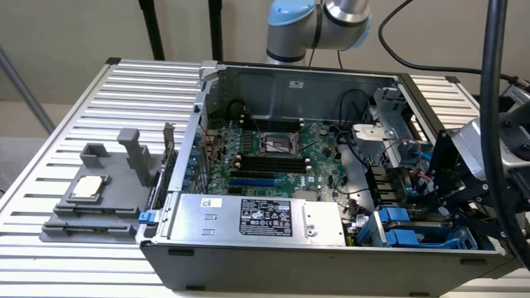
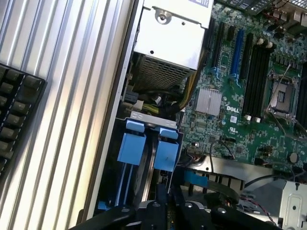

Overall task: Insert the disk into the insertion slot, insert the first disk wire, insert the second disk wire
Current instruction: 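Insert the first disk wire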

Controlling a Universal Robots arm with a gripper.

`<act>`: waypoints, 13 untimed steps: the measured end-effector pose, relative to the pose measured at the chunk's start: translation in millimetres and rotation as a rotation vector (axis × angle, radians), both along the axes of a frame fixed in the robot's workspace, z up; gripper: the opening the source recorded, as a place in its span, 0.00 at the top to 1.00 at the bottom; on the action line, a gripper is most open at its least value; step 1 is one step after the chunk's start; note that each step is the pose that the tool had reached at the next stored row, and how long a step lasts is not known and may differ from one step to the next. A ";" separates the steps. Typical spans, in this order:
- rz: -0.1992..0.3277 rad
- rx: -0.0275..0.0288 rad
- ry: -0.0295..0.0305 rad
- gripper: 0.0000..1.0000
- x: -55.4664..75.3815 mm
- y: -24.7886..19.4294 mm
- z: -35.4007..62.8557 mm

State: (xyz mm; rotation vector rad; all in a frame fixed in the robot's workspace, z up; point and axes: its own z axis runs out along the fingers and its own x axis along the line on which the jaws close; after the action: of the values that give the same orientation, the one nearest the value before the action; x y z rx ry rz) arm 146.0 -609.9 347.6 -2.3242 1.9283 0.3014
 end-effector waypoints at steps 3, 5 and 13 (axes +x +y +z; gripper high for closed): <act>-0.037 -0.0037 -0.0001 0.84 -0.1 0.0 0.0; -0.064 -0.0061 -0.0001 0.84 -0.1 0.1 0.0; -0.165 -0.0260 -0.0011 0.84 0.0 0.1 -0.1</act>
State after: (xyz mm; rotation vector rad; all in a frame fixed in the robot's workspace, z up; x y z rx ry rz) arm 146.0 -609.9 347.5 -2.1617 2.1187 0.2610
